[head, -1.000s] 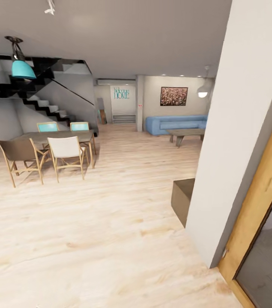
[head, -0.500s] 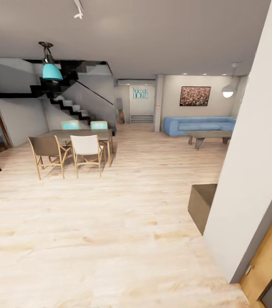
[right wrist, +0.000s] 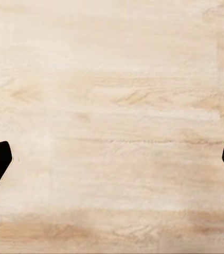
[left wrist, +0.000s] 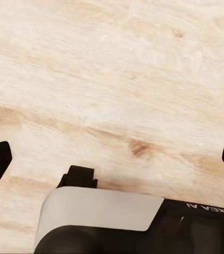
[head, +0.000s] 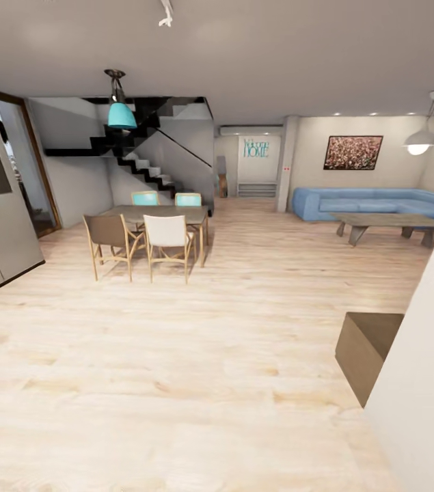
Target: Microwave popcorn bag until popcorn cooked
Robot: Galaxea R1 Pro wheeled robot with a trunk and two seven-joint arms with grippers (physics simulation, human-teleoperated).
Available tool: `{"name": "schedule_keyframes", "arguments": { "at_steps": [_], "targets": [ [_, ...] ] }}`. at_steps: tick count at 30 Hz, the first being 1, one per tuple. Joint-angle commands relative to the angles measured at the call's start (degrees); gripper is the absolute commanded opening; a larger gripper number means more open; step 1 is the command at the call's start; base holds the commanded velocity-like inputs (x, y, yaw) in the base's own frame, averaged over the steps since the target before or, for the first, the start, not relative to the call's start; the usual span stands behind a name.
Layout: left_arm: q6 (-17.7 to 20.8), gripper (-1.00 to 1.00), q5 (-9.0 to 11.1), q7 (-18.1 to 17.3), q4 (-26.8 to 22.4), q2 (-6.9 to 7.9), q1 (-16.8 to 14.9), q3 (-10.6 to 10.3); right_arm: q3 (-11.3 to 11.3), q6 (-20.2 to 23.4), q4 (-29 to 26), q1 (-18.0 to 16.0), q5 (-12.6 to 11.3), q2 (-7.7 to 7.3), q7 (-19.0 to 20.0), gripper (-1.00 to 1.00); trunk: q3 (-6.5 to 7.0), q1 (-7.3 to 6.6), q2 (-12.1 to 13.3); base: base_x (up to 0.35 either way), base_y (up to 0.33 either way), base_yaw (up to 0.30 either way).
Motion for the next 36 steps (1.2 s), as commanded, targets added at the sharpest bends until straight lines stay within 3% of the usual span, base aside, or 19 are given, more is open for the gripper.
{"name": "schedule_keyframes", "arguments": {
  "at_steps": [1, 11, 36],
  "targets": [
    [-0.2, 1.00, 0.1, 0.0, 0.1, -0.02, 0.0, 0.3, 0.0, -0.2, 0.0, 0.0, 0.1, 0.02, -0.1, 1.00, -0.08, 0.00, 0.0, 0.015, 0.000, 0.278],
    [-0.2, 1.00, 0.1, 0.0, 0.1, -0.02, -0.1, 0.1, 0.0, -0.2, 0.0, 0.0, 0.1, 0.08, -0.1, 1.00, -0.27, 0.00, 0.0, 0.057, 0.000, 0.278],
    [-0.2, 1.00, 0.0, 0.0, 0.1, -0.05, -0.1, 0.0, 0.1, -0.2, 0.0, 0.0, 0.1, -0.04, 0.0, 1.00, -0.81, 0.00, 0.0, 0.337, 0.000, 0.275]
  ]
}}
